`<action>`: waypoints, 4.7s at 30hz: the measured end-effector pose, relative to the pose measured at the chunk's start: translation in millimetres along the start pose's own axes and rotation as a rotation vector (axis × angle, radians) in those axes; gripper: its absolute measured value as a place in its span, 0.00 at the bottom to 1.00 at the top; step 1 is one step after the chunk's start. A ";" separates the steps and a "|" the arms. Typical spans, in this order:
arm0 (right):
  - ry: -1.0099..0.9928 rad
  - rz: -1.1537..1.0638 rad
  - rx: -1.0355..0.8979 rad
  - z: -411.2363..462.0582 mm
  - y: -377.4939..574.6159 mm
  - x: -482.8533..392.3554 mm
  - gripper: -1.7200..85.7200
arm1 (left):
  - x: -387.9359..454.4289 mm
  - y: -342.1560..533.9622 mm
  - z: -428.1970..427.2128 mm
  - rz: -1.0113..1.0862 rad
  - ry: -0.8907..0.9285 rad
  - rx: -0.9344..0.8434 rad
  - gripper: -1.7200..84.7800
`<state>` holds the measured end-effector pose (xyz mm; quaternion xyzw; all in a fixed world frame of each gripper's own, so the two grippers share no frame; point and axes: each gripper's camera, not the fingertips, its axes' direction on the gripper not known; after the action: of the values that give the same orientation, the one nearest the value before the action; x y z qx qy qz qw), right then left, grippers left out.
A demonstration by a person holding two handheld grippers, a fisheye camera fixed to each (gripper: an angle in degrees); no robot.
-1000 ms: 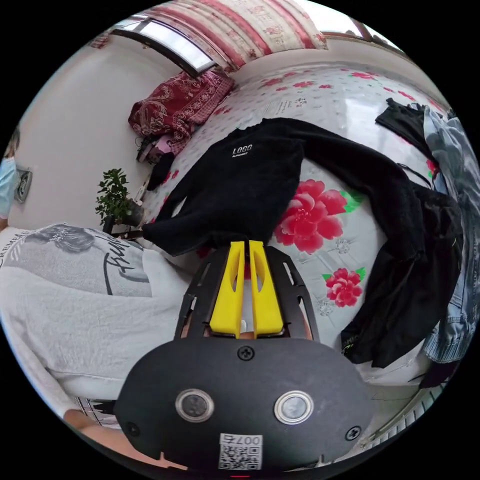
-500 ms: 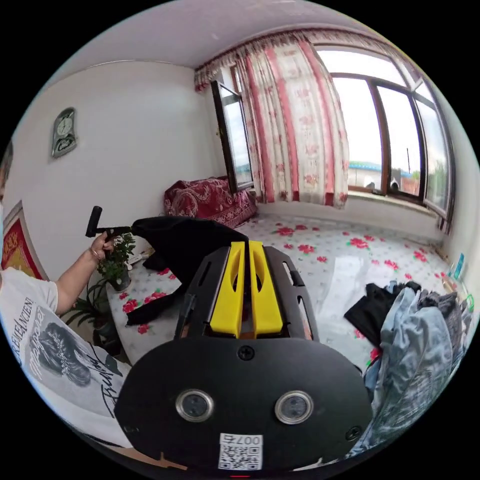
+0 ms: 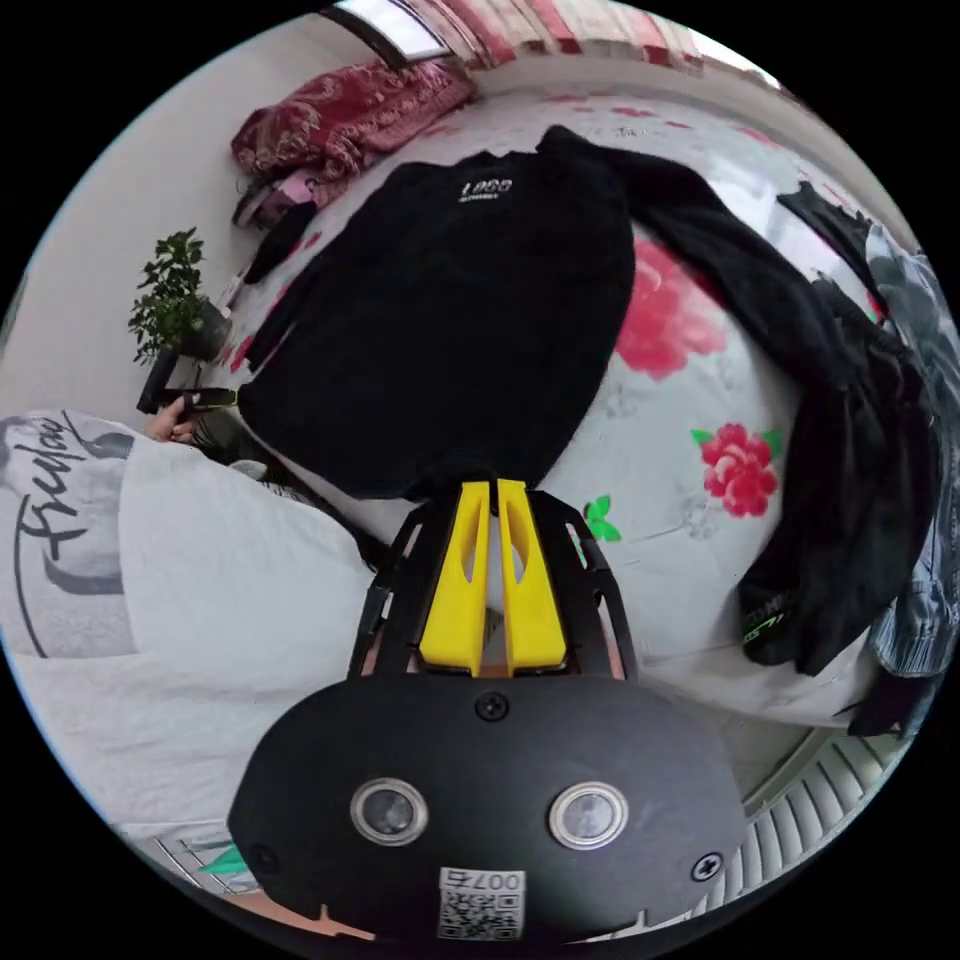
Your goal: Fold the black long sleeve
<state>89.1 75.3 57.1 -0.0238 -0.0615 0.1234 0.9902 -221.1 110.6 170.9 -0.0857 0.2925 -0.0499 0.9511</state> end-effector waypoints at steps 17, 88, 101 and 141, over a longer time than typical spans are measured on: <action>0.047 0.187 0.248 -67.4 10.4 -4.5 0.12 | 18.3 62.7 -31.8 -0.115 -0.042 0.082 0.13; 0.127 0.209 0.324 -109.3 -98.1 -65.0 0.02 | -37.5 -86.4 -255.6 -0.149 -0.138 1.084 0.02; 0.128 0.325 0.363 -125.1 -78.4 -24.9 0.02 | 275.0 -87.5 -121.4 1.105 0.050 0.665 0.10; 0.139 0.231 0.168 -91.9 -126.7 65.0 0.05 | 185.1 -100.2 7.1 0.433 -0.459 -0.048 0.11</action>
<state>194.0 -34.2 -18.6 0.0434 0.0210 0.2393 0.9697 -69.1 -13.5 94.6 -0.0528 0.0828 0.1813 0.9785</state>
